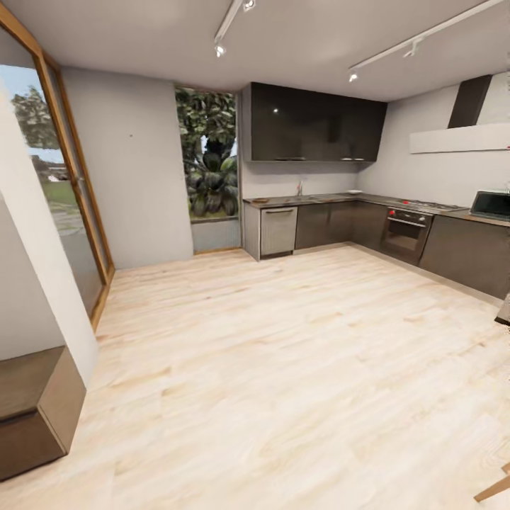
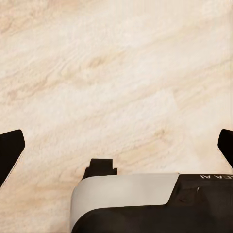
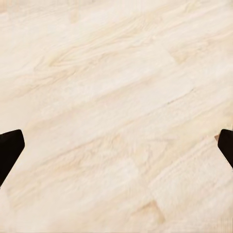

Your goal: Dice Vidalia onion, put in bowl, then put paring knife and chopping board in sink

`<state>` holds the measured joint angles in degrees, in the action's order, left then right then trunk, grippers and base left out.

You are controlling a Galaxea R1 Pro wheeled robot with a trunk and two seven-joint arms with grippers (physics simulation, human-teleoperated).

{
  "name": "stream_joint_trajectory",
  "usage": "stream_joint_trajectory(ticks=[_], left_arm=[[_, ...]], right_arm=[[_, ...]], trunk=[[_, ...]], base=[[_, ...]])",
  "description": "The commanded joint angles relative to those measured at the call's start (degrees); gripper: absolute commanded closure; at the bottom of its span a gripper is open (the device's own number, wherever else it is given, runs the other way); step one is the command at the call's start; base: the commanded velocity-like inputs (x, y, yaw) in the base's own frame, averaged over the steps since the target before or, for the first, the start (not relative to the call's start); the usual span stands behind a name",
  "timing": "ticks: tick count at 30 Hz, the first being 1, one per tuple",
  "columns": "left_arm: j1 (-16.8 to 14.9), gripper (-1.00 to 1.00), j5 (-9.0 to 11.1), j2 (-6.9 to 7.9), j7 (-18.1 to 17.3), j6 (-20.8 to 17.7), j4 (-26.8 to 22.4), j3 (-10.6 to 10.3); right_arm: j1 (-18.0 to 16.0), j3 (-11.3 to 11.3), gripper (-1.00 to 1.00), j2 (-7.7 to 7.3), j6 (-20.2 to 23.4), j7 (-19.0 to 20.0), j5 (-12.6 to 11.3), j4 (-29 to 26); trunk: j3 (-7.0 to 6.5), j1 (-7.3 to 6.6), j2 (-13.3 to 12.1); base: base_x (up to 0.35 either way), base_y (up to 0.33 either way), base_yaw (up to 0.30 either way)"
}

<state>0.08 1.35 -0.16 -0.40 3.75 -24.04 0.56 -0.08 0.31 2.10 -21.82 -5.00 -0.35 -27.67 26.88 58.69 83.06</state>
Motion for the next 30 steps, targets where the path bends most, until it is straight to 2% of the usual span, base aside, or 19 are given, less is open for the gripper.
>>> stream_joint_trajectory(ticks=[1, 30], left_arm=[[0.0, -1.00, 0.1, -0.01, 0.0, 0.1, 0.0, 0.1], [0.0, -1.00, 0.1, -0.01, 0.0, 0.1, 0.1, 0.1]], right_arm=[[0.0, 0.0, -1.00, 0.01, -0.1, -0.2, 0.0, 0.0], [0.0, 0.0, -1.00, 0.00, -0.1, -0.2, -0.1, 0.0]], trunk=[[0.04, 0.04, 0.0], [0.04, 0.04, 0.0]], base=[[0.345, 0.000, -0.107], [0.345, 0.000, -0.101]])
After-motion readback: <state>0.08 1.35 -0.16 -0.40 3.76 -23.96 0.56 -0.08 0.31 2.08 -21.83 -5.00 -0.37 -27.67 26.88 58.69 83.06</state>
